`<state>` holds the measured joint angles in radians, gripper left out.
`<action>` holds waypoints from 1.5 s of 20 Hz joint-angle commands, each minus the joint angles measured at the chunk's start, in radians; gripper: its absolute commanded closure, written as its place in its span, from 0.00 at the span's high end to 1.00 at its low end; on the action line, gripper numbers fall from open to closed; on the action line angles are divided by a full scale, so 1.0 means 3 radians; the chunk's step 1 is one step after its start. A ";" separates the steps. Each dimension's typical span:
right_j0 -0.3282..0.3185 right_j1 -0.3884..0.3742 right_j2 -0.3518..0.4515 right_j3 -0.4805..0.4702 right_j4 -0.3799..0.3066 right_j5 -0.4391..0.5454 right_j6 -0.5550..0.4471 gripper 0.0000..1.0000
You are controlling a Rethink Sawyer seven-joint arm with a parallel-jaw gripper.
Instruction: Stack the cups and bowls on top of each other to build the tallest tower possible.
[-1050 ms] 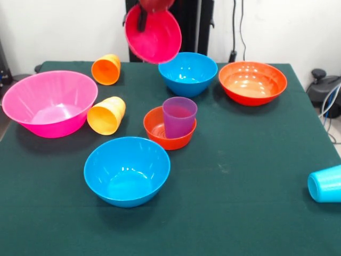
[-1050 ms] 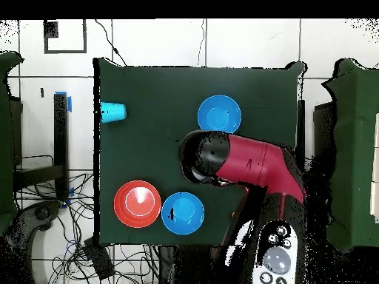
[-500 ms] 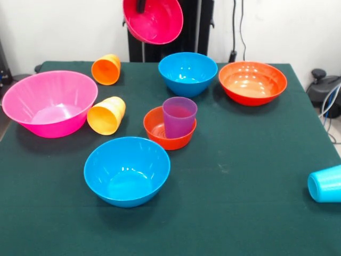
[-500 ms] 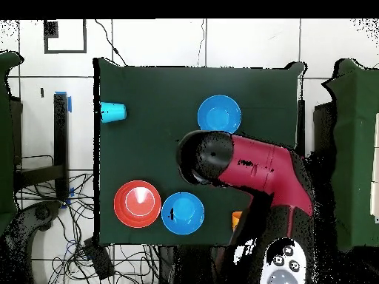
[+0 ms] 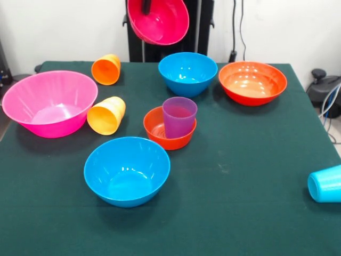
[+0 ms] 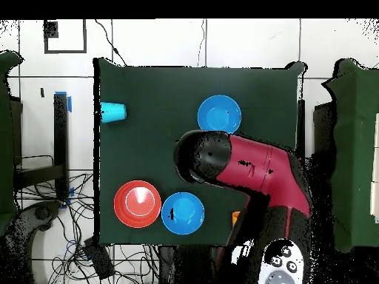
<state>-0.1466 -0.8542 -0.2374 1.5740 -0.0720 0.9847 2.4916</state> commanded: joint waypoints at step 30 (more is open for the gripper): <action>0.0124 0.0480 0.0182 0.0364 0.0192 -0.0825 0.0155 0.00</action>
<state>-0.0791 -0.7539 -0.2404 1.6276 -0.0155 0.7819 2.4916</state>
